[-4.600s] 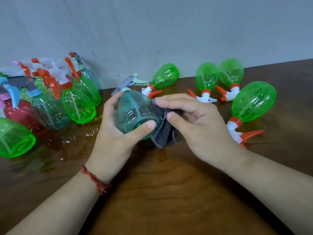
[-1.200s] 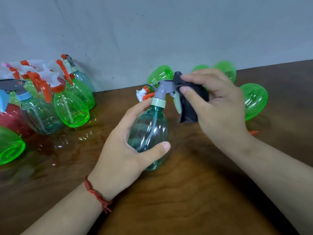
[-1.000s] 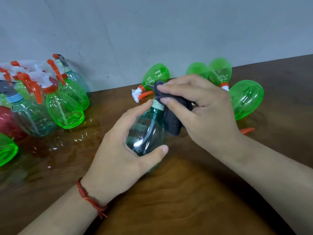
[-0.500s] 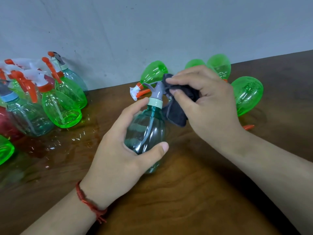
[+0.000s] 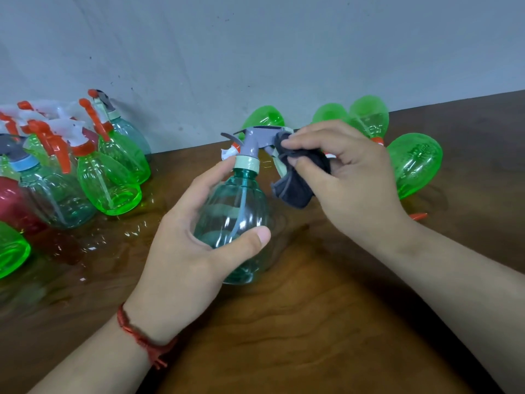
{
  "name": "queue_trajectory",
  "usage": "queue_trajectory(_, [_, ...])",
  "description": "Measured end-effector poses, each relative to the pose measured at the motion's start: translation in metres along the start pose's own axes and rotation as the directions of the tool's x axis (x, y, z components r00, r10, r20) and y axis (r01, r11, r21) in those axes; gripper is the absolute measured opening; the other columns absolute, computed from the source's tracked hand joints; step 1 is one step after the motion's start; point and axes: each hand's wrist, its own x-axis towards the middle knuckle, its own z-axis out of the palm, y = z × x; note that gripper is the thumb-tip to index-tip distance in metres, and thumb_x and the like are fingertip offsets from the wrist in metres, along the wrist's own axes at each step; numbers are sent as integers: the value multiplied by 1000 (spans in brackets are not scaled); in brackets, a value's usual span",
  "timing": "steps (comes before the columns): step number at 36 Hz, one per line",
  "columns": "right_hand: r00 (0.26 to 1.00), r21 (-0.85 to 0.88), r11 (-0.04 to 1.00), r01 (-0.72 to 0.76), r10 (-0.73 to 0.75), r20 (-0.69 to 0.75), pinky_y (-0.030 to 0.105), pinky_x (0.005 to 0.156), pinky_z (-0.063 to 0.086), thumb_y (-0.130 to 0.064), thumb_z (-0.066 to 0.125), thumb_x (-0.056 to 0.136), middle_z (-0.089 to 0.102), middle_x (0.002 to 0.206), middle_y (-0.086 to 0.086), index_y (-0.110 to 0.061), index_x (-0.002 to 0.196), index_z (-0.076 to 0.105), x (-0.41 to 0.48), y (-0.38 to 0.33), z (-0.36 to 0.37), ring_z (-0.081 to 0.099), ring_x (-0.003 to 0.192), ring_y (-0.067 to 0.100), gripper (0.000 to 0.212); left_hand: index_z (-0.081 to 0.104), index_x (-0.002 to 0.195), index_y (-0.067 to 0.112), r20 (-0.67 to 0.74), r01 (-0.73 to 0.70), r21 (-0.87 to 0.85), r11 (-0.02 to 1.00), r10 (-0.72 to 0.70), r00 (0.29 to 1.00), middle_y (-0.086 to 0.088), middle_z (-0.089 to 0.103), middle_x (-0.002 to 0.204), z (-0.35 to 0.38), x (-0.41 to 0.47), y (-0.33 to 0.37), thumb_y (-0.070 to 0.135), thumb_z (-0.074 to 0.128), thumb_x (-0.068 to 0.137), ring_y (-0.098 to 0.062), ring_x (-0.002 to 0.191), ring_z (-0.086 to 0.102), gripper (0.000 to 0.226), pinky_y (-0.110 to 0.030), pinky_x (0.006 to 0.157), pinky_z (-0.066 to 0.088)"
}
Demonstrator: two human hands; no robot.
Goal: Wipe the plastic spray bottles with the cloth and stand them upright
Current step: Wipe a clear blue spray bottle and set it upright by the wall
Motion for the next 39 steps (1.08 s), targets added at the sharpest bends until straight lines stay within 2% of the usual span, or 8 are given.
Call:
queue_trajectory(5, [982,170,977,-130,103,159,48,94,61,5,75,91,73,109,-6,-12,102,83,-6,-1,5,71,110,21,22,57,151,31,-29,26,-92,995,-28,999,14,68,142,-6,4,-3,20,85,78,-9,131,65,78,-20,104,52])
queue_trajectory(9, [987,196,969,-151,138,78,50,98,59,2,76,92,72,111,-10,-13,105,82,-1,-1,2,70,113,19,20,56,152,29,15,29,-102,994,-28,1000,9,67,145,-4,5,-5,17,85,79,-14,134,64,80,-31,110,53])
queue_trajectory(13, [984,229,959,-166,145,104,27,96,55,4,75,91,73,112,-4,-15,105,80,-1,-1,2,70,110,10,24,57,152,28,3,19,-132,991,-19,1000,6,66,146,-4,3,-7,17,88,77,-17,135,64,82,-41,112,50])
queue_trajectory(17, [930,404,849,-340,241,277,21,88,55,11,74,90,79,103,-1,-12,100,80,-4,-3,4,74,96,8,26,58,152,27,-94,16,-190,982,-35,995,5,68,145,-13,9,-10,14,81,78,-15,133,65,78,-38,108,56])
queue_trajectory(24, [908,620,669,-409,369,201,28,95,56,8,68,96,80,103,0,-12,110,75,1,-3,5,72,99,12,26,56,153,21,12,15,-237,971,-12,1000,4,68,145,-9,6,-5,7,80,76,-16,132,66,82,-35,106,57])
queue_trajectory(28, [886,542,702,-463,339,318,23,88,55,9,69,95,80,100,-4,-14,106,77,0,-2,2,72,95,8,26,58,153,29,-87,22,-248,969,-45,995,6,67,146,-17,10,-6,14,81,74,-14,133,65,84,-41,107,56])
queue_trajectory(32, [861,490,714,-501,354,364,15,79,54,11,67,95,81,94,-6,-10,104,78,-5,-5,5,73,88,3,26,59,151,32,-159,57,-333,941,-115,981,5,70,142,-18,15,-10,13,71,81,-24,130,68,74,-61,111,51])
queue_trajectory(39, [758,517,556,-651,437,484,34,100,56,4,67,98,79,114,11,-11,119,76,-19,-8,19,74,108,18,28,47,157,26,-48,143,-467,873,-187,981,-2,69,141,-5,11,-16,30,77,79,-32,130,67,84,-47,99,59])
